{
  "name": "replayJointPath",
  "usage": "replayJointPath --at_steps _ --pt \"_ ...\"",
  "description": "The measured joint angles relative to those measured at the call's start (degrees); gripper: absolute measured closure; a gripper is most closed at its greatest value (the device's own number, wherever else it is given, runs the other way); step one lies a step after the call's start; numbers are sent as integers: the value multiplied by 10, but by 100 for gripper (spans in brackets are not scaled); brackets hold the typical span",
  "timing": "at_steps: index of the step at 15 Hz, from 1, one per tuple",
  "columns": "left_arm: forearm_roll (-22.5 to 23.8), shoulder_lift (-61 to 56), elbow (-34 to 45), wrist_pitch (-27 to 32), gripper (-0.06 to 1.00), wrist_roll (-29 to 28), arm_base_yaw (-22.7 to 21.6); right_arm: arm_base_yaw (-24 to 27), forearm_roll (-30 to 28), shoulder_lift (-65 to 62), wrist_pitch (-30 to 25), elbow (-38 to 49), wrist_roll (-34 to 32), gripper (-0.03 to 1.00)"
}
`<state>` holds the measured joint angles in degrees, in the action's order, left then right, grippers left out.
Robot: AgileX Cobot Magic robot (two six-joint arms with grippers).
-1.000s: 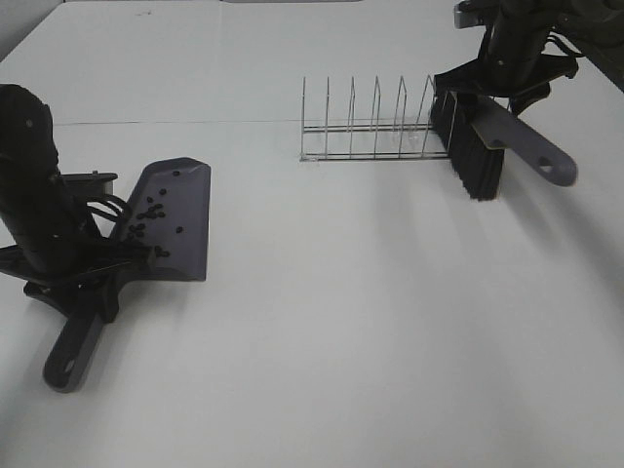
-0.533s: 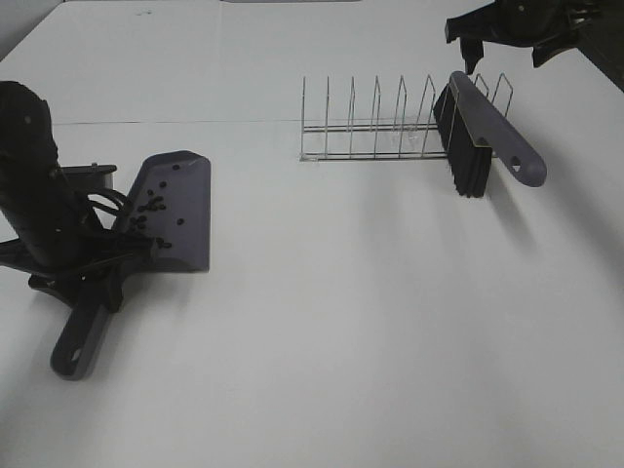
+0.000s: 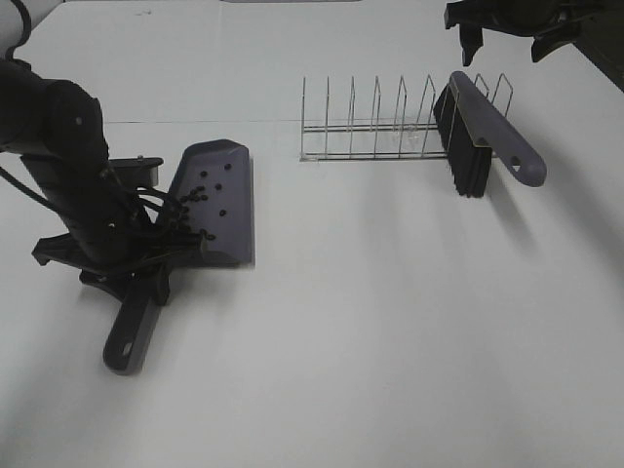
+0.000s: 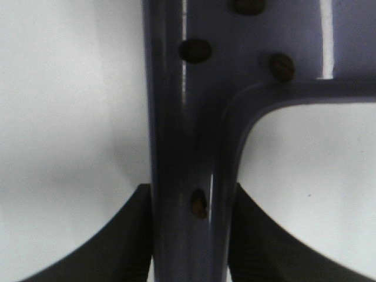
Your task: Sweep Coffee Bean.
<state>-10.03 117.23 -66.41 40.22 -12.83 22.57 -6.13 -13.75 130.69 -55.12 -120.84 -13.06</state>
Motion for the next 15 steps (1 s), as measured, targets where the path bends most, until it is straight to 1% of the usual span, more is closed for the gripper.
replayJointPath --at_steps 2,3,4,6,7,9,11,12,15 --pt "-13 10 -3 12 63 2 0 0 3 0 -5 0 0 25" --pt "-18 12 -7 15 62 4 0 0 5 0 -17 0 0 25" --pt "-22 13 -11 18 55 4 0 0 5 0 -27 0 0 25" --pt "-29 17 -25 24 30 4 1 0 5 0 -44 0 3 25" --pt "-29 19 -38 34 23 7 1 0 5 0 -52 0 6 25" --pt "-23 19 -74 77 19 10 1 0 5 0 -72 0 12 25" --pt "2 0 -101 115 19 10 1 0 5 0 -96 0 19 25" --pt "23 -26 -108 127 19 10 1 0 5 0 -108 0 19 25" --pt "100 -129 -111 166 19 -24 1 0 5 -1 -136 -1 20 25"
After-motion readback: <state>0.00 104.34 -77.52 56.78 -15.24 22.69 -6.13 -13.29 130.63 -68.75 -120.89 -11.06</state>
